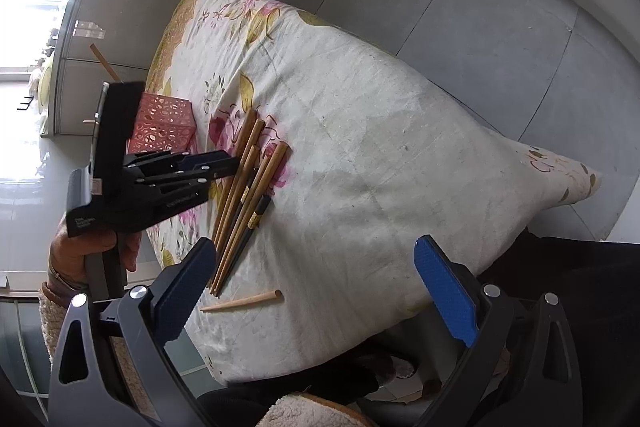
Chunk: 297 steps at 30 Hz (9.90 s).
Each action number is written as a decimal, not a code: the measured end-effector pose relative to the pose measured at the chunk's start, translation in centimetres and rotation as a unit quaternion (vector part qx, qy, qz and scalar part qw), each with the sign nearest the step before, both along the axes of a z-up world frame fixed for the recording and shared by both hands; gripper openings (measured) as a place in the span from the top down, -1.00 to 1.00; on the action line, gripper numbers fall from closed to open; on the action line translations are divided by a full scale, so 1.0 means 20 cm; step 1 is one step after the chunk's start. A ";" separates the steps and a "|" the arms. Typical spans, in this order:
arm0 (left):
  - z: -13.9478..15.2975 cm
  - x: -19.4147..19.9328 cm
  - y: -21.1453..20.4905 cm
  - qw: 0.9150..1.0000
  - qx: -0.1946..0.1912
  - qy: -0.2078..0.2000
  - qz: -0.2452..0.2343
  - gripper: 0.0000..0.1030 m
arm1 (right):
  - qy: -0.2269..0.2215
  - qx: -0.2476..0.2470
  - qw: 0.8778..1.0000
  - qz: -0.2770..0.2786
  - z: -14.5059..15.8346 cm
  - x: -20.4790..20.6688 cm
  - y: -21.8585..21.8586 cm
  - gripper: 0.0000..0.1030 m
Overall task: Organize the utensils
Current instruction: 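Grasp another chopstick from the pile with each tool, then lift both new chopsticks and carry them toward the pink basket, then lower both chopsticks into the pink basket and open both tools, then withdraw both open tools from the basket back toward the pile, then grasp a wooden chopstick with the left tool while the right tool grasps one, then lift both held chopsticks upright and carry them over the pink basket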
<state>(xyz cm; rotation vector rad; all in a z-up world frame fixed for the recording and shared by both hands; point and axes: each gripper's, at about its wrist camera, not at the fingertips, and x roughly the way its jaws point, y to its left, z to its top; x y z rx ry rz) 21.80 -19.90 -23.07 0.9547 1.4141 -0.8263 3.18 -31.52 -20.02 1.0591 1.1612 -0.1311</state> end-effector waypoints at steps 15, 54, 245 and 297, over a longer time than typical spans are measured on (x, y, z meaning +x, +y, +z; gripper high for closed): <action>0.20 0.13 0.63 0.981 -0.131 -0.043 0.133 0.87 | 0.078 0.044 0.996 0.024 -0.02 0.64 0.11 0.06; 0.71 -0.18 1.22 0.859 -0.386 -0.216 0.258 0.87 | -0.147 -0.213 0.960 0.103 0.34 0.77 0.63 0.80; 0.11 0.09 1.08 0.954 -0.190 -0.079 0.216 0.87 | 0.169 -0.167 0.971 0.005 -0.11 0.69 0.39 0.41; 0.65 -0.13 1.11 0.851 -0.380 -0.232 0.277 0.88 | -0.005 -0.154 0.988 -0.031 -0.08 0.73 0.38 0.84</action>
